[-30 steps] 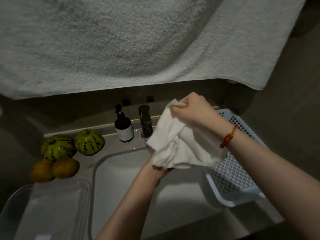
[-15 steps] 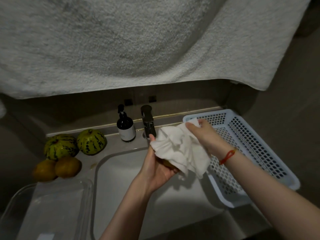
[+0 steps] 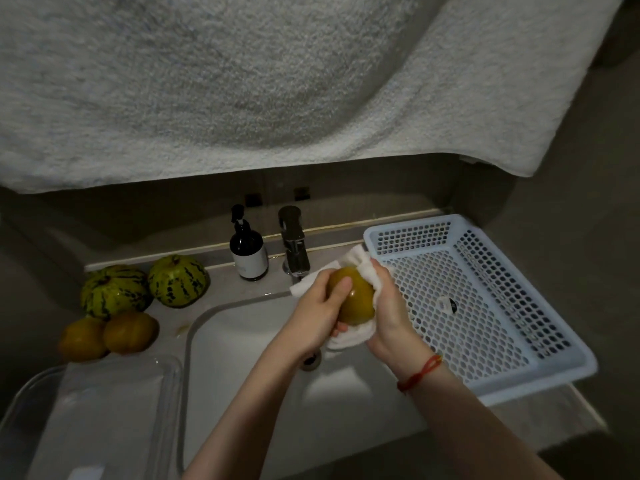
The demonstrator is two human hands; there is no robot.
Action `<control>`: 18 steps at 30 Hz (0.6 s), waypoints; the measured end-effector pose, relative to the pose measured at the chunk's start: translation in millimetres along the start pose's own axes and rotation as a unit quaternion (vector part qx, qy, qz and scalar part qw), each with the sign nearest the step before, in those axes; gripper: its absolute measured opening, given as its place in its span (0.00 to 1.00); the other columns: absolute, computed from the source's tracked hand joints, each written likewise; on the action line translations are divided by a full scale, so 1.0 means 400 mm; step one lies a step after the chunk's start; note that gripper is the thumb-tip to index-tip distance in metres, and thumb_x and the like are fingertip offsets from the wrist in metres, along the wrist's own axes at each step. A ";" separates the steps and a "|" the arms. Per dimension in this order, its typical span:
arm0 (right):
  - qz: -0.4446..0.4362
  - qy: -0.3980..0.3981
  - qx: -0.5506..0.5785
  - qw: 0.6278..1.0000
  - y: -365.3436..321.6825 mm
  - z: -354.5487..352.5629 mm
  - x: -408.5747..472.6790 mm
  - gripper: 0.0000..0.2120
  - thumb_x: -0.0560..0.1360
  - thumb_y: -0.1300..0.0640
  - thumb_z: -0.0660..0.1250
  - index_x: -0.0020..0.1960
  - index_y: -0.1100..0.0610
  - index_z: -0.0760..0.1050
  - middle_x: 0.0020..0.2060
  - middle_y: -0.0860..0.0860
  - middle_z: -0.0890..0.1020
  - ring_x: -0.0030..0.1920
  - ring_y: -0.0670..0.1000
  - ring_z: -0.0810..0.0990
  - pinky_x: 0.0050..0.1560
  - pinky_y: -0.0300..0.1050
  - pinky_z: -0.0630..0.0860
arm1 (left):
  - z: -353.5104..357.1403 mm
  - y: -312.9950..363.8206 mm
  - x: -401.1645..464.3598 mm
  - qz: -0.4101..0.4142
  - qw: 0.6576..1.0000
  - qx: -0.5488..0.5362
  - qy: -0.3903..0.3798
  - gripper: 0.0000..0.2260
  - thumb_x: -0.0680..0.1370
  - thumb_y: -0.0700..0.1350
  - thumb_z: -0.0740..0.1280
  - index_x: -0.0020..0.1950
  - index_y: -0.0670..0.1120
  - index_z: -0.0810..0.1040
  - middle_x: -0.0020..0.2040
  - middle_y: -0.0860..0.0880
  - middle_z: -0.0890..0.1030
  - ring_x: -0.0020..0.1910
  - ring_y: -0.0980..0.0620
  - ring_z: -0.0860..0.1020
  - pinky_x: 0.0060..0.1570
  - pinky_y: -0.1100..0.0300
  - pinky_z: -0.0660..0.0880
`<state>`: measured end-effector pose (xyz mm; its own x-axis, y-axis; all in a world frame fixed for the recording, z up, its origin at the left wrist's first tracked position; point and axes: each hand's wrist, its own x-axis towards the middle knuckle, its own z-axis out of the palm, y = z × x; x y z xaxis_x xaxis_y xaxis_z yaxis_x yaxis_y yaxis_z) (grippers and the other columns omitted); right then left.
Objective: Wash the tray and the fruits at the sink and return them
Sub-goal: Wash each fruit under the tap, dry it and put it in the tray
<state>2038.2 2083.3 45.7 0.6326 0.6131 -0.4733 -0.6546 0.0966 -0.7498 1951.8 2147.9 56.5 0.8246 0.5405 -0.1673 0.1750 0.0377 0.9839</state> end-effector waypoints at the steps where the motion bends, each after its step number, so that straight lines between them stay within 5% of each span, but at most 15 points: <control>1: -0.007 0.016 0.024 1.000 0.008 0.003 0.006 0.15 0.78 0.48 0.60 0.46 0.56 0.79 0.32 0.55 0.83 0.31 0.52 0.83 0.27 0.42 0.78 | -0.001 0.005 -0.001 0.015 0.999 0.043 0.007 0.17 0.81 0.51 0.56 0.69 0.47 0.65 0.54 0.49 0.76 0.45 0.55 0.76 0.41 0.66 0.75; 5: -0.122 0.070 -0.026 0.990 0.042 0.017 -0.002 0.11 0.80 0.48 0.56 0.48 0.51 0.75 0.35 0.49 0.82 0.34 0.45 0.82 0.27 0.35 0.75 | 0.009 0.012 -0.003 0.022 0.995 0.084 0.041 0.17 0.79 0.56 0.59 0.65 0.50 0.66 0.54 0.51 0.74 0.49 0.57 0.75 0.49 0.61 0.73; 9: -0.248 0.018 -0.085 0.965 0.101 0.010 -0.037 0.12 0.79 0.45 0.57 0.51 0.50 0.76 0.41 0.44 0.85 0.43 0.41 0.83 0.36 0.31 0.77 | 0.024 0.027 0.007 -0.108 0.986 -0.068 0.111 0.17 0.80 0.58 0.56 0.51 0.46 0.75 0.46 0.44 0.79 0.42 0.50 0.78 0.36 0.59 0.76; 11: -0.305 -0.030 -0.131 0.943 0.124 -0.010 -0.042 0.16 0.77 0.43 0.61 0.61 0.49 0.73 0.54 0.50 0.82 0.54 0.47 0.81 0.46 0.37 0.79 | 0.011 0.030 0.014 -0.172 0.976 -0.108 0.084 0.21 0.80 0.60 0.54 0.43 0.45 0.76 0.36 0.45 0.79 0.34 0.49 0.77 0.31 0.60 0.74; 13: -0.320 -0.062 -0.137 0.935 0.124 -0.021 -0.038 0.17 0.75 0.47 0.64 0.62 0.49 0.71 0.56 0.51 0.80 0.56 0.48 0.80 0.49 0.37 0.78 | -0.004 0.036 0.010 -0.178 0.979 -0.092 0.036 0.23 0.80 0.61 0.52 0.37 0.46 0.73 0.27 0.48 0.74 0.24 0.54 0.73 0.24 0.66 0.68; 15: -0.253 -0.043 -0.067 0.964 0.111 -0.021 -0.030 0.16 0.75 0.48 0.65 0.60 0.52 0.74 0.49 0.51 0.84 0.51 0.48 0.83 0.45 0.37 0.78 | -0.010 0.032 0.008 -0.148 0.986 0.077 0.024 0.27 0.79 0.64 0.48 0.41 0.44 0.76 0.34 0.47 0.78 0.30 0.53 0.78 0.31 0.63 0.73; 18: -0.109 0.015 0.019 0.994 0.093 -0.012 -0.009 0.18 0.77 0.49 0.62 0.62 0.59 0.75 0.49 0.57 0.84 0.50 0.55 0.83 0.45 0.48 0.81 | -0.012 0.005 0.002 -0.067 0.905 0.412 0.077 0.33 0.77 0.66 0.44 0.63 0.45 0.73 0.65 0.42 0.67 0.57 0.42 0.75 0.57 0.52 0.71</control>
<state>2013.5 2080.8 17.2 0.7727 0.5513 -0.3147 -0.5150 0.2546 -0.8185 1950.2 2152.6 58.7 0.6926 0.6905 -0.2087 0.6624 -0.4944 0.5629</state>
